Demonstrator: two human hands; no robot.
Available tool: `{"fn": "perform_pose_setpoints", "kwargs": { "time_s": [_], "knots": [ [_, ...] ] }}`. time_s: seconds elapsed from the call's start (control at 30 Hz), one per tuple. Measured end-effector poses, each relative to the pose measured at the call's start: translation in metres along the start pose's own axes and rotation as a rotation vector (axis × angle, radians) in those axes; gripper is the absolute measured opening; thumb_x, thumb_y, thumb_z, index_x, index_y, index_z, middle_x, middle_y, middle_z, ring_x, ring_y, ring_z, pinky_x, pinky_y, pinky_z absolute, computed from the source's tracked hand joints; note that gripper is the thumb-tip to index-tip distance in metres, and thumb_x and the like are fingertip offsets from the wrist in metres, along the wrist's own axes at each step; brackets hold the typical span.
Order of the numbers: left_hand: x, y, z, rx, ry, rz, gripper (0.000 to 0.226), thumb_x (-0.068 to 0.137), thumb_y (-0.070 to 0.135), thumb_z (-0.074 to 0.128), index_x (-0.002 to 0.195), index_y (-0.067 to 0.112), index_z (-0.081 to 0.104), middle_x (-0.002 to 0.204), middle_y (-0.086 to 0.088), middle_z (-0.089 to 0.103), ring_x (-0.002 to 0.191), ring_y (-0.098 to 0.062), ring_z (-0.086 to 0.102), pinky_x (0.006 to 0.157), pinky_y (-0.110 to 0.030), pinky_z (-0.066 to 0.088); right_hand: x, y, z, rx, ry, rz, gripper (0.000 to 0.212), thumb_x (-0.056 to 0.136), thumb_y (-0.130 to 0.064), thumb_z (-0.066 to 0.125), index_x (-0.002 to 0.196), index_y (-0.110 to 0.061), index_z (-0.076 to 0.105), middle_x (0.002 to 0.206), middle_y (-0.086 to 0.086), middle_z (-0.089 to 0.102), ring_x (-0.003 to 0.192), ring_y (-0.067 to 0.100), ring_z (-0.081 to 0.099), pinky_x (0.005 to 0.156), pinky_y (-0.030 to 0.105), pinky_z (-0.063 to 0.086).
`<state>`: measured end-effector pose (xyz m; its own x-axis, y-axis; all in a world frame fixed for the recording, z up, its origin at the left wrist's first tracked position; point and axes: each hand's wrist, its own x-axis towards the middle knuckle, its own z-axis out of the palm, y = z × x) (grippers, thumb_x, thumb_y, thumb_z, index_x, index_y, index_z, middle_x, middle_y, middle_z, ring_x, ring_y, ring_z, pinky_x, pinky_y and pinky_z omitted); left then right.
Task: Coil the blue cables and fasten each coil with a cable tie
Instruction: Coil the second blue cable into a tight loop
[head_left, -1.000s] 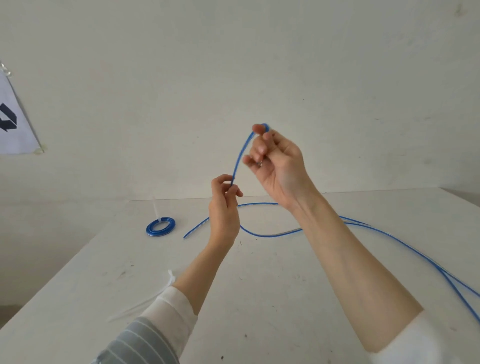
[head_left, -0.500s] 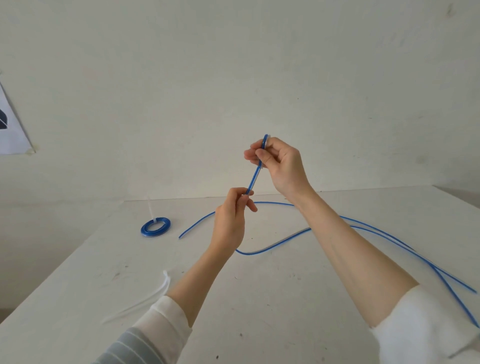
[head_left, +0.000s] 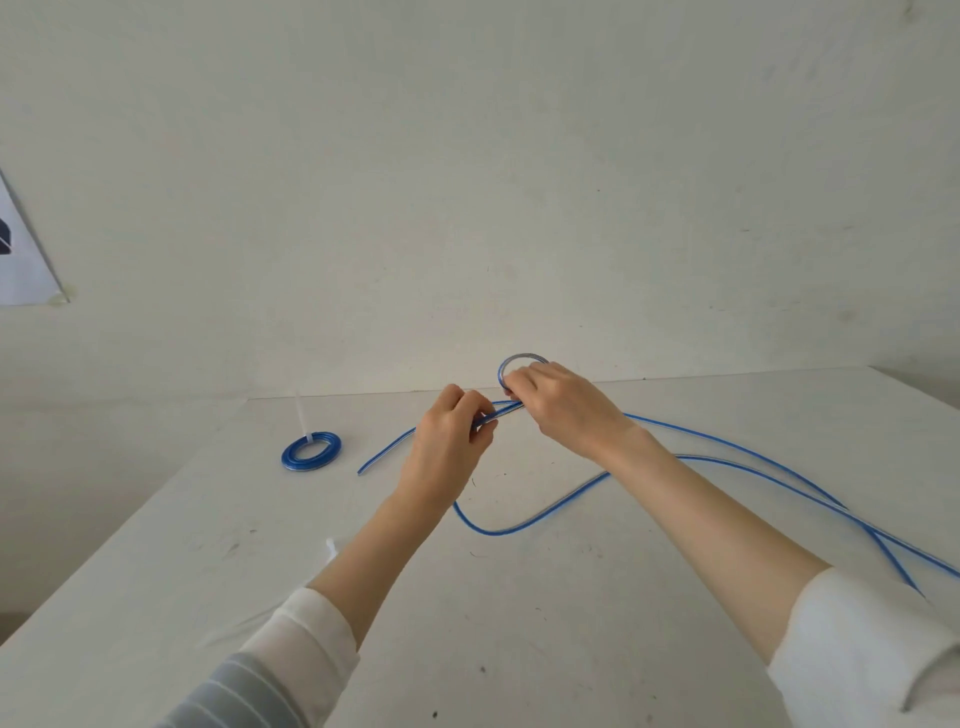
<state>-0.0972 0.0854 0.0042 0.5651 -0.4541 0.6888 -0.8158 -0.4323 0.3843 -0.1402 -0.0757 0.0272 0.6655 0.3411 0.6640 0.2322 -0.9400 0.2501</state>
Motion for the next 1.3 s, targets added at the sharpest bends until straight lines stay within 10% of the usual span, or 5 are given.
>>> {"fn": "perform_pose_setpoints", "kwargs": {
  "time_s": [0.13, 0.33, 0.8, 1.03, 1.3],
  "knots": [
    [0.003, -0.007, -0.012, 0.343, 0.041, 0.245, 0.018, 0.072, 0.010, 0.078, 0.070, 0.003, 0.061, 0.060, -0.009, 0.055, 0.040, -0.028, 0.048, 0.034, -0.028, 0.042, -0.011, 0.004, 0.007, -0.019, 0.030, -0.084, 0.016, 0.070, 0.011, 0.065, 0.078, -0.002, 0.060, 0.063, 0.008, 0.057, 0.055, 0.026, 0.054, 0.054, 0.026, 0.047],
    [0.023, -0.007, -0.026, 0.658, 0.084, 0.590, 0.023, 0.072, 0.015, 0.077, 0.058, 0.012, 0.060, 0.049, 0.000, 0.050, 0.038, -0.018, 0.045, 0.038, -0.024, 0.039, -0.015, 0.010, 0.009, -0.251, 0.059, -0.127, 0.030, 0.092, -0.023, 0.042, 0.078, -0.008, 0.064, 0.062, 0.001, 0.056, 0.055, 0.019, 0.053, 0.053, 0.026, 0.045],
    [0.076, 0.010, -0.034, 0.866, 0.140, 0.618, 0.025, 0.072, -0.003, 0.061, 0.066, 0.020, 0.067, 0.084, 0.009, 0.074, 0.079, -0.013, 0.070, 0.068, -0.023, 0.052, -0.004, 0.016, -0.008, -0.293, 0.219, 0.153, 0.029, 0.092, -0.016, 0.044, 0.070, -0.003, 0.059, 0.052, 0.005, 0.050, 0.045, 0.023, 0.048, 0.047, 0.028, 0.044],
    [0.124, 0.038, -0.040, 0.574, 0.045, 0.720, 0.030, 0.080, 0.008, 0.034, 0.078, 0.010, 0.064, 0.111, -0.001, 0.061, 0.108, -0.026, 0.053, 0.091, -0.025, 0.044, -0.002, 0.020, -0.028, 0.377, 0.187, 0.411, 0.024, 0.098, -0.016, 0.031, 0.081, -0.006, 0.046, 0.060, 0.006, 0.042, 0.051, 0.019, 0.031, 0.052, 0.027, 0.025],
    [0.138, 0.061, -0.022, 0.007, -0.104, 0.511, 0.032, 0.082, -0.020, 0.041, 0.090, -0.001, 0.065, 0.089, -0.017, 0.055, 0.082, -0.024, 0.054, 0.079, -0.016, 0.044, -0.016, 0.014, -0.043, 0.941, 0.344, 0.653, 0.034, 0.100, -0.016, 0.031, 0.067, -0.019, 0.036, 0.062, -0.008, 0.034, 0.056, 0.004, 0.030, 0.056, 0.014, 0.029]
  ]
}}
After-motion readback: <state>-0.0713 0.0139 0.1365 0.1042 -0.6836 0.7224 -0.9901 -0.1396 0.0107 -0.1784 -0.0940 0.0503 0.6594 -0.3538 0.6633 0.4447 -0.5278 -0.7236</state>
